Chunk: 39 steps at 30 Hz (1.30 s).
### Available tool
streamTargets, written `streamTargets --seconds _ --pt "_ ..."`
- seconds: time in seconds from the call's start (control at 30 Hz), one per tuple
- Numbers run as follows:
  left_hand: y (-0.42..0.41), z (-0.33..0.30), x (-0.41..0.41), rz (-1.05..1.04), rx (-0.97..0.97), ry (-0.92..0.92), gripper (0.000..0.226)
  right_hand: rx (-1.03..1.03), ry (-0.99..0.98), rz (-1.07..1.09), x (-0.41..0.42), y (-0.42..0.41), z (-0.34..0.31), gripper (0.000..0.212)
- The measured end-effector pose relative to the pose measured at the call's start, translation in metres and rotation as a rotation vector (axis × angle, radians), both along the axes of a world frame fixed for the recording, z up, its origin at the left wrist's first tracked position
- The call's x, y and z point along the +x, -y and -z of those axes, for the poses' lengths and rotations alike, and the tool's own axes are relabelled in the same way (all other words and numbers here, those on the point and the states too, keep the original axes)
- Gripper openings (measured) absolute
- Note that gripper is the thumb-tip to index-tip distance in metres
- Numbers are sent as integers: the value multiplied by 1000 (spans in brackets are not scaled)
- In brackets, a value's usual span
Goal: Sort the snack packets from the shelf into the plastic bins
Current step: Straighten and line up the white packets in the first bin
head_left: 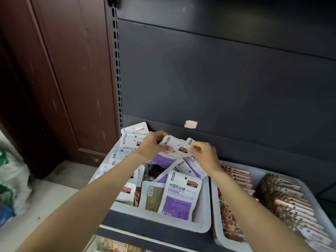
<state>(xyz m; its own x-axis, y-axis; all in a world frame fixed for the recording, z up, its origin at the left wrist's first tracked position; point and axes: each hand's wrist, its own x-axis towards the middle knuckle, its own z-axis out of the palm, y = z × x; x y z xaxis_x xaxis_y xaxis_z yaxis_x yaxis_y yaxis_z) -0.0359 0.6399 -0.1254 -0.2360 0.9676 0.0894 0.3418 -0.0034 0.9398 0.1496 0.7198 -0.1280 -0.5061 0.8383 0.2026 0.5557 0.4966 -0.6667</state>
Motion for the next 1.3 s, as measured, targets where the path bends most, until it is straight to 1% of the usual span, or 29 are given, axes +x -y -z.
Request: streamTargets --seconds 0.03,0.13,0.2,0.23,0.3,0.33,0.37,0.4,0.5,0.53,0.57,0.63,0.7,0.77,0.83,0.9,1.0,1.07,1.1,1.17,1.2,1.23,1.3 --pt "0 0 -1 -8 -6 -21 25 4 -2 11 0 -1 0 11" --pt "-2 0 -7 -40 1 -203 19 20 -45 -18 -3 1 -2 14" --pt "-5 1 -13 -104 17 -285 15 3 -24 5 -4 -3 0 26" --pt "-7 2 -14 -149 24 -290 14 -12 36 36 -2 -7 4 36" --pt "-10 3 -13 -226 33 -244 13 -78 229 111 6 -13 13 62" --pt "-11 2 -11 -248 36 -227 12 -108 326 139 11 -15 17 70" --pt "-13 2 -9 -255 40 -220 11 -116 396 166 15 -16 20 71" --pt "-15 2 -7 -252 38 -221 11 -90 437 193 18 -17 22 65" --pt "-17 2 -7 -228 31 -229 11 29 406 259 19 -21 20 19" --pt "-17 2 -9 -232 30 -230 11 51 396 276 18 -21 18 11" --pt "-18 1 -11 -242 35 -226 12 86 396 284 16 -19 17 9" --pt "-16 -1 -14 -298 60 -187 12 165 402 282 13 -16 15 12" --pt "-15 -2 -16 -405 101 -125 12 202 377 260 13 -15 17 11" --pt "-16 -1 -17 -479 119 -68 13 112 343 177 21 -19 18 7" --pt "-17 -1 -15 -486 104 -42 15 13 319 64 32 -23 18 7" --pt "-19 -1 -13 -484 82 -19 13 -12 333 7 38 -22 14 6" --pt "-21 -5 -14 -527 84 -44 2 -38 376 -18 34 -18 10 3" --pt "-20 -9 -20 -569 77 -27 3 -88 395 0 28 -15 8 15" --pt "-19 -10 -23 -563 71 -9 7 -104 399 4 25 -13 6 22" --pt "-18 -10 -29 -476 45 31 12 -138 406 -10 18 -8 1 45" --pt "-18 -10 -31 -424 31 38 11 -157 414 -19 15 -5 0 50" --pt "-19 -10 -32 -387 23 31 10 -165 426 -21 11 -3 -2 45" --pt "-20 -12 -35 -367 33 3 8 -158 457 7 7 0 -4 26"
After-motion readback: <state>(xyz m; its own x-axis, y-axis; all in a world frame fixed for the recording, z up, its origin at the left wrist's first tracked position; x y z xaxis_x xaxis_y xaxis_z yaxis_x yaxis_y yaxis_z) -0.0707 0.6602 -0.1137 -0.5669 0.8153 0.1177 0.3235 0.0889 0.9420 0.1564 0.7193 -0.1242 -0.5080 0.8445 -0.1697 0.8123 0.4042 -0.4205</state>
